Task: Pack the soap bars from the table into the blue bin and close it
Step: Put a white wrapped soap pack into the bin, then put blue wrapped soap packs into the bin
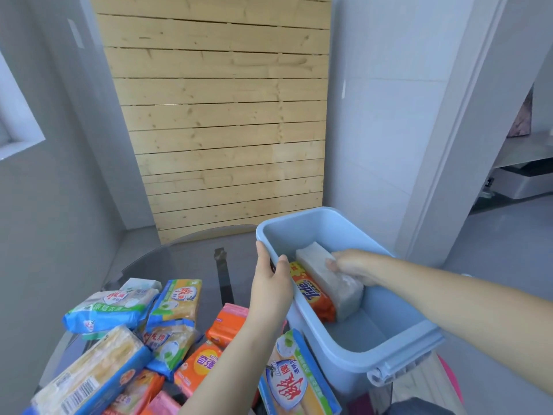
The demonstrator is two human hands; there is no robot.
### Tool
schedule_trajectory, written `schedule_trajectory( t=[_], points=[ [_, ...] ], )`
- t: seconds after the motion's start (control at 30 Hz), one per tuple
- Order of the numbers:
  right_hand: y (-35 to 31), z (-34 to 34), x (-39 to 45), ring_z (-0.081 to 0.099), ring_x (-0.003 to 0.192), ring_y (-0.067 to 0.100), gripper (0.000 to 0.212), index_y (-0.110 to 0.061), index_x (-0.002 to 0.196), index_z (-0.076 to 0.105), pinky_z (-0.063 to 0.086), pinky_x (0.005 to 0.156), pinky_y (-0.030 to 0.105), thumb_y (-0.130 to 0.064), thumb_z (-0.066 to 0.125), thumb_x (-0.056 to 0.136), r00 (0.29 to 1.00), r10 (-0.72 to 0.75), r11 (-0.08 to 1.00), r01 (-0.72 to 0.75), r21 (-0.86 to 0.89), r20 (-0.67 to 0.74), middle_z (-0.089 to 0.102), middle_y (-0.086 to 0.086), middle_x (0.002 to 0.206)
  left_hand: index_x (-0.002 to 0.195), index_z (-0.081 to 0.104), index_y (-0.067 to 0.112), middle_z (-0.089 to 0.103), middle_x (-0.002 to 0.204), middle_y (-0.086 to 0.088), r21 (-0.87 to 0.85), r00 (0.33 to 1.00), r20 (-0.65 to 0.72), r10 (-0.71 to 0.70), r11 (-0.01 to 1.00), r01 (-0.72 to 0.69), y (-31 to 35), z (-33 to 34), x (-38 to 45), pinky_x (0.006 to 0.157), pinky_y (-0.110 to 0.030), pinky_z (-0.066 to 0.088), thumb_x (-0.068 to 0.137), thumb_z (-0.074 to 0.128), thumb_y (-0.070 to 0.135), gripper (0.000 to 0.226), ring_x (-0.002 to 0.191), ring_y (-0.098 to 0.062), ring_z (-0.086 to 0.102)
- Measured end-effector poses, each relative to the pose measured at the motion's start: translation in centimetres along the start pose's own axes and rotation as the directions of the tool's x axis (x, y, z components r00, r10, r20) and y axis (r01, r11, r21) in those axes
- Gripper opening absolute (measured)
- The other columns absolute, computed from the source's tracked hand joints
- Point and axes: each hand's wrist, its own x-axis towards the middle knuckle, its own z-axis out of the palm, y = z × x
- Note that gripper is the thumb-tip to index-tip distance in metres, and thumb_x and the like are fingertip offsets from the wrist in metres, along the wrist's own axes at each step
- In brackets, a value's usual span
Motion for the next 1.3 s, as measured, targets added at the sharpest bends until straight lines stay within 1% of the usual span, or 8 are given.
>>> schedule_trajectory(
  t=[0.17, 0.47, 0.57, 0.67, 0.77, 1.0, 1.13, 1.3],
  points=[
    [0.3, 0.1, -0.3, 0.058, 0.113, 0.029, 0.04, -0.005, 0.119, 0.056, 0.044, 0.101, 0.04, -0.03, 0.059, 0.088, 0.994, -0.107, 0.988, 0.103, -0.119, -0.029, 0.061, 0.013, 0.122, 0.149, 0.009, 0.046, 0.059, 0.105, 0.021, 0.001, 1.0, 0.008, 0.021, 1.0, -0.021, -0.2, -0.1, 0.0, 0.08, -0.034, 0.056, 0.097, 0.037, 0.036, 0.06, 0.089, -0.009, 0.065],
    [-1.0, 0.9, -0.7, 0.047, 0.126, 0.03, 0.055, -0.006, 0.134, 0.043, 0.038, 0.105, 0.035, -0.043, 0.046, 0.093, 0.99, -0.095, 0.893, 0.041, -0.448, -0.1, 0.049, 0.014, 0.139, 0.152, 0.012, 0.036, 0.054, 0.091, 0.027, 0.061, 0.999, 0.007, 0.036, 0.997, -0.036, 0.4, -0.5, 0.4, 0.057, -0.014, 0.049, 0.098, 0.038, 0.032, 0.059, 0.076, 0.001, 0.059],
    [-2.0, 0.5, -1.9, 0.049, 0.124, 0.03, 0.055, -0.002, 0.129, 0.048, 0.04, 0.096, 0.03, -0.044, 0.044, 0.093, 0.983, -0.133, 0.86, 0.053, -0.507, -0.123, 0.052, 0.014, 0.135, 0.15, 0.021, 0.032, 0.065, 0.11, 0.007, 0.076, 0.998, 0.049, 0.039, 0.996, -0.043, 1.1, -1.2, 0.7, 0.072, -0.024, 0.053, 0.098, 0.037, 0.028, 0.055, 0.088, -0.011, 0.065],
    [-3.2, -0.6, -3.6, 0.051, 0.12, 0.027, 0.045, -0.001, 0.111, 0.059, 0.042, 0.086, 0.029, -0.04, 0.05, 0.092, 0.972, -0.202, 0.881, 0.128, -0.454, -0.118, 0.061, 0.012, 0.119, 0.149, 0.024, 0.031, 0.06, 0.129, 0.0, 0.081, 0.996, 0.083, 0.035, 0.996, -0.042, 1.6, -1.5, 0.7, 0.096, -0.041, 0.051, 0.098, 0.037, 0.03, 0.053, 0.107, -0.02, 0.063],
    [-3.6, -1.0, -6.3, 0.046, 0.13, 0.02, 0.048, -0.007, 0.131, 0.051, 0.034, 0.105, 0.029, -0.032, 0.055, 0.09, 0.924, -0.344, 0.913, 0.288, -0.289, -0.166, 0.051, 0.007, 0.14, 0.145, 0.033, 0.034, 0.062, 0.128, -0.001, 0.044, 0.994, 0.11, 0.025, 0.999, -0.03, 1.8, -1.7, -0.1, 0.101, -0.046, 0.048, 0.098, 0.038, 0.033, 0.047, 0.111, -0.022, 0.062],
    [-2.1, 2.3, -15.8, 0.063, 0.086, 0.002, 0.017, -0.024, 0.099, 0.071, 0.045, 0.081, 0.015, -0.02, 0.062, 0.086, 0.791, -0.551, 0.808, 0.586, 0.068, -0.265, 0.071, -0.01, 0.095, 0.126, 0.06, 0.027, 0.062, 0.13, 0.006, 0.072, 0.99, 0.14, -0.005, 0.997, -0.005, -0.9, -4.7, -3.6, 0.111, -0.04, 0.037, 0.097, 0.039, 0.04, 0.038, 0.124, -0.011, 0.053],
    [-0.7, 5.1, -20.1, 0.059, 0.066, -0.001, 0.014, -0.032, 0.088, 0.071, 0.048, 0.067, 0.012, -0.023, 0.063, 0.084, 0.795, -0.557, 0.779, 0.601, 0.181, -0.24, 0.069, -0.01, 0.074, 0.123, 0.063, 0.026, 0.063, 0.123, 0.008, 0.275, 0.993, 0.112, 0.033, 0.959, -0.063, -2.3, -6.8, -5.4, 0.1, -0.03, 0.042, 0.096, 0.043, 0.037, 0.035, 0.117, -0.009, 0.055],
    [2.7, 10.6, -22.0, 0.062, 0.058, 0.004, 0.012, -0.031, 0.08, 0.07, 0.044, 0.057, 0.009, -0.021, 0.064, 0.08, 0.839, -0.458, 0.831, 0.522, 0.194, -0.293, 0.067, -0.004, 0.064, 0.104, 0.071, 0.024, 0.071, 0.091, 0.009, 0.459, 0.949, 0.313, -0.028, 0.879, -0.125, -3.9, -7.9, -6.5, 0.068, -0.01, 0.046, 0.096, 0.048, 0.034, 0.026, 0.082, -0.008, 0.063]
  ],
)
